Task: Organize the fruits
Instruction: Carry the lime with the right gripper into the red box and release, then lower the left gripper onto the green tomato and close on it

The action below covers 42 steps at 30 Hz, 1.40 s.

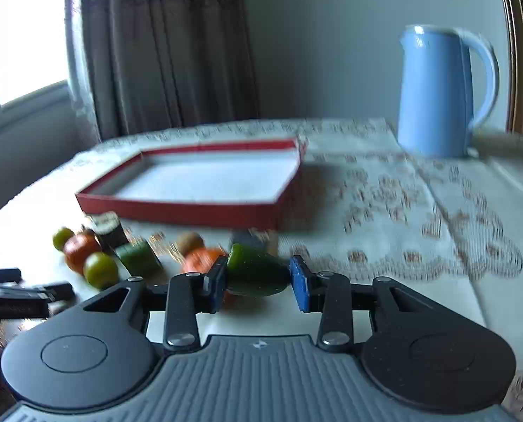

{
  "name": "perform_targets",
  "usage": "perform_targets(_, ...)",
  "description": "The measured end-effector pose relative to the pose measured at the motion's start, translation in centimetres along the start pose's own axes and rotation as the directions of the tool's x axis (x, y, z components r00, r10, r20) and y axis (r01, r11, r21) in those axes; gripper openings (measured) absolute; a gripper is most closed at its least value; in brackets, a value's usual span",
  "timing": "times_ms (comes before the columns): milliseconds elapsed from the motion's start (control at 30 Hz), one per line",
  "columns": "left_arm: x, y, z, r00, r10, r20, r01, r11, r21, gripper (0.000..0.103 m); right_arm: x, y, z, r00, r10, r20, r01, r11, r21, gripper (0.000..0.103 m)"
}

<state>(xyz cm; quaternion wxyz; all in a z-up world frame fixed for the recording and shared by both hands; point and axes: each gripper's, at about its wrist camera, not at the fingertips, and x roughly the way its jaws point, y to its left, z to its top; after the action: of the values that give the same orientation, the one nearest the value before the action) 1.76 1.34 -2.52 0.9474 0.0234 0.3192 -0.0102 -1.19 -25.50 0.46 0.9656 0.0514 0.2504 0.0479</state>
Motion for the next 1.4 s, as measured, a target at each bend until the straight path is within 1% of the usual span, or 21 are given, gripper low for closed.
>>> perform_targets(167,0.0,0.0,0.0,1.0,0.0,0.0,0.0,1.0,0.0,0.103,0.6,2.2,3.6,0.998,-0.001,0.065,0.006,0.997,-0.08,0.037)
perform_targets(300,0.0,0.0,0.0,1.0,-0.001,0.0,0.001,1.0,-0.001,0.103,4.3,3.7,6.1,0.997,-0.035,0.069,0.043,0.99,-0.133,0.037)
perform_targets(433,0.0,-0.1,0.0,1.0,-0.001,0.0,0.001,1.0,0.0,0.103,8.9,3.5,6.6,0.997,-0.073,0.024,0.075,0.99,-0.121,0.037)
perform_targets(533,0.0,-0.1,0.0,1.0,0.0,-0.001,0.0,1.0,0.0,0.103,10.8,3.1,6.4,0.996,-0.089,0.011,0.09,0.991,-0.098,0.038)
perform_targets(567,0.0,0.0,0.0,1.0,0.0,-0.001,0.0,1.0,0.0,0.103,11.1,3.1,6.2,0.995,-0.102,0.018,0.103,0.99,-0.098,0.04)
perform_targets(600,0.0,-0.1,0.0,1.0,0.0,-0.001,0.0,1.0,0.0,0.103,11.2,3.2,6.1,0.994,-0.11,0.019,0.111,0.988,-0.103,0.048)
perform_targets(633,0.0,-0.1,0.0,1.0,0.0,-0.001,0.0,1.0,0.0,0.103,11.2,3.2,6.0,0.992,-0.123,0.015,0.123,0.987,-0.104,0.057)
perform_targets(667,0.0,-0.1,0.0,1.0,0.0,-0.001,0.0,1.0,0.0,0.103,10.9,3.0,6.0,0.991,-0.133,0.021,0.135,0.986,-0.097,0.059)
perform_targets(700,0.0,0.0,0.0,1.0,-0.001,-0.001,0.001,1.0,0.0,0.103,10.2,2.8,6.0,0.991,-0.13,0.044,0.133,0.988,-0.084,0.06)
perform_targets(767,0.0,-0.1,0.0,1.0,0.0,-0.001,0.0,1.0,0.0,0.103,8.4,1.9,6.1,0.99,-0.108,0.093,0.112,0.993,-0.039,0.062)
perform_targets(800,0.0,0.0,0.0,1.0,0.0,-0.001,0.0,1.0,0.0,0.103,7.4,1.3,6.1,0.988,-0.106,0.112,0.108,0.994,-0.015,0.069)
perform_targets(833,0.0,-0.1,0.0,1.0,-0.001,-0.001,0.001,1.0,0.0,0.103,6.4,0.7,5.9,0.984,-0.111,0.138,0.112,0.994,0.003,0.076)
perform_targets(900,0.0,-0.1,0.0,1.0,-0.001,0.0,0.001,1.0,-0.001,0.103,4.6,-0.4,5.0,0.967,-0.154,0.205,0.154,0.988,0.015,0.083)
perform_targets(933,0.0,-0.2,0.0,1.0,-0.002,0.0,0.002,1.0,-0.001,0.103,4.0,-0.9,4.5,0.955,-0.183,0.231,0.185,0.983,0.015,0.084)
perform_targets(1000,0.0,-0.1,0.0,1.0,-0.003,0.002,0.003,1.0,-0.001,0.103,3.2,-2.1,3.7,0.938,-0.23,0.258,0.23,0.973,0.034,0.084)
perform_targets(1067,-0.1,0.0,0.0,1.0,-0.011,0.01,0.011,1.0,-0.007,0.103,2.9,-3.5,3.2,0.93,-0.254,0.266,0.24,0.967,0.085,0.084)
perform_targets(1133,-0.3,0.3,-0.1,0.999,-0.031,0.031,0.032,0.999,-0.015,0.103,3.2,-4.4,3.2,0.93,-0.268,0.25,0.244,0.962,0.123,0.084)
perform_targets(1200,-1.0,0.3,-0.2,0.995,-0.07,0.071,0.071,0.997,-0.016,0.103,3.4,-4.5,3.2,0.933,-0.264,0.245,0.239,0.963,0.127,0.084)
perform_targets(1300,-2.6,0.0,-0.4,0.979,-0.11,0.169,0.109,0.994,0.014,0.103,3.5,-4.3,3.3,0.935,-0.259,0.241,0.237,0.965,0.115,0.084)
perform_targets(1333,-3.1,-0.3,-0.3,0.974,-0.127,0.189,0.124,0.992,0.027,0.103,3.4,-4.3,3.2,0.935,-0.257,0.243,0.234,0.965,0.118,0.084)
perform_targets(1400,-3.7,-1.1,0.1,0.964,-0.176,0.198,0.168,0.984,0.059,0.103,3.2,-4.4,3.2,0.935,-0.253,0.25,0.227,0.966,0.127,0.084)
